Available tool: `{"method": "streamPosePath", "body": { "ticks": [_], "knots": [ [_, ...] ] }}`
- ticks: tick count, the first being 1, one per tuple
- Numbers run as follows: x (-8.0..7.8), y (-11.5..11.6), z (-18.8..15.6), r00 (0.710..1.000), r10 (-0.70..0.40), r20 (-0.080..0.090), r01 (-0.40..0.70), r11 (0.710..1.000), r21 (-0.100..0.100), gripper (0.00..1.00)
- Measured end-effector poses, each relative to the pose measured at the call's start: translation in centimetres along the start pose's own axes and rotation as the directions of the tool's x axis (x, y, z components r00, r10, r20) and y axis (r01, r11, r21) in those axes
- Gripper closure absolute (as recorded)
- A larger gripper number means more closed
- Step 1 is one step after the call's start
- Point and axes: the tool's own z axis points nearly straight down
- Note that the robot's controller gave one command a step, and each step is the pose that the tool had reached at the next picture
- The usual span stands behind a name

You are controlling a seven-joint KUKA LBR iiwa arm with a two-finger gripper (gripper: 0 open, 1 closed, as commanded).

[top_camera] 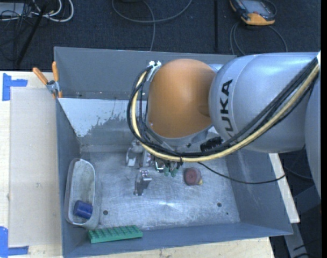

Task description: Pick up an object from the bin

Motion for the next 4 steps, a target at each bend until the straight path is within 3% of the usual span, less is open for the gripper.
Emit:
{"method": "streamPosePath", "body": {
  "ticks": [1,2,3,4],
  "knots": [
    [-6.3,-5.4,8.0,0.922,-0.386,0.006,0.386,0.922,0.003,0.00],
    [-7.6,-6.5,10.5,0.924,-0.381,0.012,0.381,0.925,0.002,0.00],
    [-8.4,-12.1,13.7,0.820,-0.573,0.009,0.573,0.820,0.004,0.00],
    [-8.6,-12.0,13.4,0.821,-0.571,0.017,0.571,0.821,0.005,1.00]
  ]
}}
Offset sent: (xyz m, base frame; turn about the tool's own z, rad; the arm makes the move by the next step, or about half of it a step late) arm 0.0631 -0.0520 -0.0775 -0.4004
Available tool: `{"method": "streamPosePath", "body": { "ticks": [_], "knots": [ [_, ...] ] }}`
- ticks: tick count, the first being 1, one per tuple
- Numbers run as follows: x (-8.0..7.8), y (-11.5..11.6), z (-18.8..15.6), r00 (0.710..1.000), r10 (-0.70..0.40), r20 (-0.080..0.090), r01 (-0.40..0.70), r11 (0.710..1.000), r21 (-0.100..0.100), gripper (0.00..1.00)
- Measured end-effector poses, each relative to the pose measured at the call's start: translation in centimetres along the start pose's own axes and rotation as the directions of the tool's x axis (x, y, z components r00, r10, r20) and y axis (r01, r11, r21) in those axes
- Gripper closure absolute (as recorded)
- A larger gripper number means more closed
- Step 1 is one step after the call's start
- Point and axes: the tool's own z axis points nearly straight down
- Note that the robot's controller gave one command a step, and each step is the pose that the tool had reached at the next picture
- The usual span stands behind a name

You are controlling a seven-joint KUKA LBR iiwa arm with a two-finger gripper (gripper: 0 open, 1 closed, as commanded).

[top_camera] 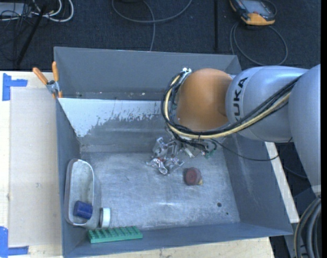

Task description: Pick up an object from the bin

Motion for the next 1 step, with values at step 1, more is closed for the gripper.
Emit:
{"method": "streamPosePath", "body": {
  "ticks": [1],
  "knots": [
    [3.72,0.87,-15.07,0.974,-0.225,-0.003,0.225,0.974,0.002,1.00]
  ]
}}
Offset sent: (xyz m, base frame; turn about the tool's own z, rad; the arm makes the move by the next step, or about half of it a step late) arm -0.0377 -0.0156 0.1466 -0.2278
